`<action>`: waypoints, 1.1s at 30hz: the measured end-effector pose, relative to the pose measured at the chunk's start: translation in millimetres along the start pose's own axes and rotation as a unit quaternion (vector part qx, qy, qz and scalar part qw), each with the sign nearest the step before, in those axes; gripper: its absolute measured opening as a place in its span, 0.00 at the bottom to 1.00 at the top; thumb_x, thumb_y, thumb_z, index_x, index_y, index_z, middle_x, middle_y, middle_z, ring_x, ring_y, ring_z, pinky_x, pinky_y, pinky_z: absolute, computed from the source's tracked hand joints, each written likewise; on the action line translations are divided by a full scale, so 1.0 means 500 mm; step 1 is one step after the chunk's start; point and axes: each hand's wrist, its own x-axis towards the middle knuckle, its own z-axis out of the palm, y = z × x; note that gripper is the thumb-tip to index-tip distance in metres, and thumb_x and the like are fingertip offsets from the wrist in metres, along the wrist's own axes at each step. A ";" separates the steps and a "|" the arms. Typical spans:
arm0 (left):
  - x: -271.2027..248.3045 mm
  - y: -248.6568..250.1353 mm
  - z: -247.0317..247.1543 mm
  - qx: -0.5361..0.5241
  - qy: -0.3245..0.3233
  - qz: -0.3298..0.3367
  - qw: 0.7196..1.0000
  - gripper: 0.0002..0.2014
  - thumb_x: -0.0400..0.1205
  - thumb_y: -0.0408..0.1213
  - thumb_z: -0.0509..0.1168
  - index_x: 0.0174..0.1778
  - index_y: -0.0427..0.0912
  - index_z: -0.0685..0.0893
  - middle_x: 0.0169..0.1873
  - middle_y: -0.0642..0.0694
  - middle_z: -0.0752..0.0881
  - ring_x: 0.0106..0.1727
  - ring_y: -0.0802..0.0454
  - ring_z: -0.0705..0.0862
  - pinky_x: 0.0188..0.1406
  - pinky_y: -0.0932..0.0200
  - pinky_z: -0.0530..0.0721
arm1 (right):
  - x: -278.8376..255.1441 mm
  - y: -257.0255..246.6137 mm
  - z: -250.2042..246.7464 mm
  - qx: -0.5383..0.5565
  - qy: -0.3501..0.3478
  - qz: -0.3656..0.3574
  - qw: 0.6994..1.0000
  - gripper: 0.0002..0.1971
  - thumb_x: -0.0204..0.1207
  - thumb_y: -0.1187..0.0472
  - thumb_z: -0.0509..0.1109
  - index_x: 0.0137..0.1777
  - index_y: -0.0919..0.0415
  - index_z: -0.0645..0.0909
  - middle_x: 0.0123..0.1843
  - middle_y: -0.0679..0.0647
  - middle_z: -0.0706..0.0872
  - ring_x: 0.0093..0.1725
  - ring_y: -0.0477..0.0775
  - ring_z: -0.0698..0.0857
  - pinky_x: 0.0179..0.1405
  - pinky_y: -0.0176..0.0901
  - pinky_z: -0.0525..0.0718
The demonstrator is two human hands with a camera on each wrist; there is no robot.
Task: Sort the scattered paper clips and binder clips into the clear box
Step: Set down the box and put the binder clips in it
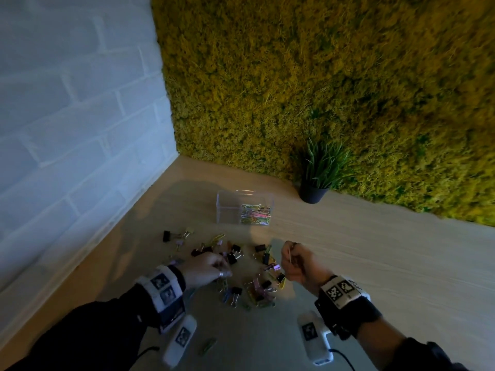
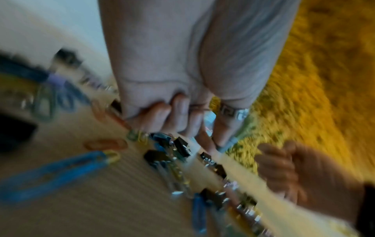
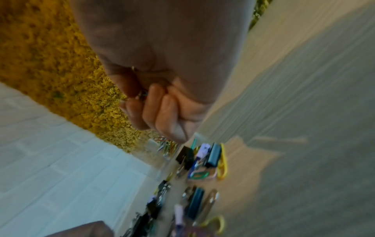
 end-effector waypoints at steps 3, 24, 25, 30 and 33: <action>-0.024 -0.006 0.012 0.188 0.054 0.035 0.980 0.13 0.72 0.47 0.73 0.49 0.53 0.79 0.40 0.60 0.77 0.46 0.61 0.79 0.41 0.68 0.73 | -0.010 0.009 0.035 -0.006 -0.019 0.030 0.999 0.15 0.75 0.63 0.53 0.26 0.58 0.65 0.20 0.52 0.64 0.18 0.46 0.58 0.19 0.34 0.52; -0.007 -0.042 0.031 0.268 0.138 0.064 0.951 0.28 0.70 0.51 0.74 0.66 0.58 0.75 0.62 0.56 0.84 0.65 0.54 0.81 0.68 0.51 0.74 | -0.006 0.065 0.087 -0.650 0.007 -0.033 0.759 0.12 0.69 0.50 0.72 0.53 0.47 0.80 0.53 0.47 0.86 0.58 0.52 0.83 0.54 0.46 0.79; -0.005 -0.042 0.030 0.270 0.145 0.063 0.950 0.29 0.70 0.52 0.73 0.66 0.57 0.75 0.62 0.56 0.83 0.64 0.55 0.81 0.67 0.52 0.76 | -0.006 0.065 0.087 -0.652 0.006 -0.034 0.758 0.13 0.68 0.49 0.73 0.53 0.47 0.80 0.54 0.47 0.86 0.59 0.52 0.83 0.54 0.46 0.79; 0.003 -0.041 0.026 0.290 0.155 0.042 0.944 0.22 0.69 0.52 0.74 0.59 0.55 0.80 0.61 0.55 0.83 0.63 0.55 0.80 0.65 0.54 0.75 | -0.010 0.064 0.080 -0.652 0.006 -0.021 0.758 0.08 0.68 0.49 0.75 0.41 0.41 0.76 0.45 0.41 0.80 0.57 0.52 0.84 0.54 0.45 0.79; 0.007 -0.033 0.019 0.283 0.153 0.048 0.946 0.14 0.72 0.49 0.73 0.53 0.53 0.84 0.60 0.53 0.84 0.63 0.54 0.81 0.64 0.54 0.76 | -0.006 0.061 0.082 -0.647 0.002 -0.008 0.762 0.04 0.68 0.50 0.74 0.41 0.43 0.81 0.50 0.48 0.86 0.58 0.55 0.84 0.55 0.46 0.80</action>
